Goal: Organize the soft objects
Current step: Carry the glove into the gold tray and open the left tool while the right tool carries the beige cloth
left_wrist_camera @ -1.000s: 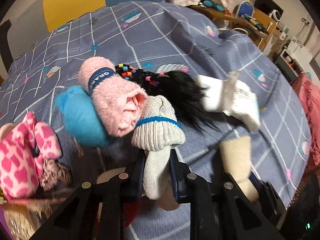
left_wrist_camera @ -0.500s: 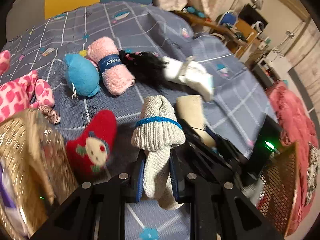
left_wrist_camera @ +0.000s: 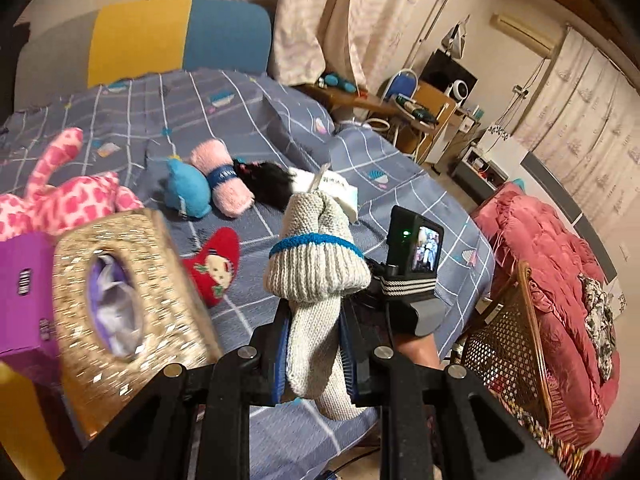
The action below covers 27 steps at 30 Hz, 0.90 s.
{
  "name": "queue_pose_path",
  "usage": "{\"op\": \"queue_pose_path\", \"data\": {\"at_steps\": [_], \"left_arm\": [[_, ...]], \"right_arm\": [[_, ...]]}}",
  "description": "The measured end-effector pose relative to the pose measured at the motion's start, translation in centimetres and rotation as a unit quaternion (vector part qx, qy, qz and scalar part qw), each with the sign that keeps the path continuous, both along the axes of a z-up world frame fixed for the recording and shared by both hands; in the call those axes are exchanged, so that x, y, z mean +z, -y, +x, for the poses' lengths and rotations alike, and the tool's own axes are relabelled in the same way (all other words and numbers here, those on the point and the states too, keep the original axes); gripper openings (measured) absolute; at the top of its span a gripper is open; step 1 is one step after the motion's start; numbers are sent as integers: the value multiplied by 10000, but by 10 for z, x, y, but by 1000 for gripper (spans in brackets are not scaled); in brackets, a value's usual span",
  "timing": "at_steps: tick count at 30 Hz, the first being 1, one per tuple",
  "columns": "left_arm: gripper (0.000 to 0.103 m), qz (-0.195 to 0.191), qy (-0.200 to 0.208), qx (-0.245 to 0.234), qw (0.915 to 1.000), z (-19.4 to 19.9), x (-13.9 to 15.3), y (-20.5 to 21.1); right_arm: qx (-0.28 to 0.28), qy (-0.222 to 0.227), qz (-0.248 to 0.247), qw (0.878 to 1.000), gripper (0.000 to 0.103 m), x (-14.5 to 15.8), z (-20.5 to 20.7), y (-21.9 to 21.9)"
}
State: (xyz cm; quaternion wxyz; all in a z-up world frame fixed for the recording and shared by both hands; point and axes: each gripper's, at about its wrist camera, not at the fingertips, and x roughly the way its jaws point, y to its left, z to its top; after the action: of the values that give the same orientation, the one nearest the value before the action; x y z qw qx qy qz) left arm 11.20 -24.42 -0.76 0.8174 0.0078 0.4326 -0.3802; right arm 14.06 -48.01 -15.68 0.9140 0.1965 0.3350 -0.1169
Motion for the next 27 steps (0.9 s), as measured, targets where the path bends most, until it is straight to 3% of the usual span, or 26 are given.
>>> {"op": "queue_pose_path", "data": {"at_steps": [8, 16, 22, 27], "left_arm": [[21, -385, 161, 458, 9981, -8, 21, -67], [21, -632, 335, 1245, 9896, 4, 31, -143], [21, -613, 79, 1901, 9798, 30, 12, -199], [21, -269, -296, 2385, 9703, 64, -21, -238]], "right_arm": [[-94, -91, -325, 9994, 44, 3, 0, -6], [-692, -29, -384, 9969, 44, 11, -17, 4], [-572, -101, -678, 9960, 44, 24, -22, -12], [-417, -58, -624, 9972, 44, 38, -37, -38]]}}
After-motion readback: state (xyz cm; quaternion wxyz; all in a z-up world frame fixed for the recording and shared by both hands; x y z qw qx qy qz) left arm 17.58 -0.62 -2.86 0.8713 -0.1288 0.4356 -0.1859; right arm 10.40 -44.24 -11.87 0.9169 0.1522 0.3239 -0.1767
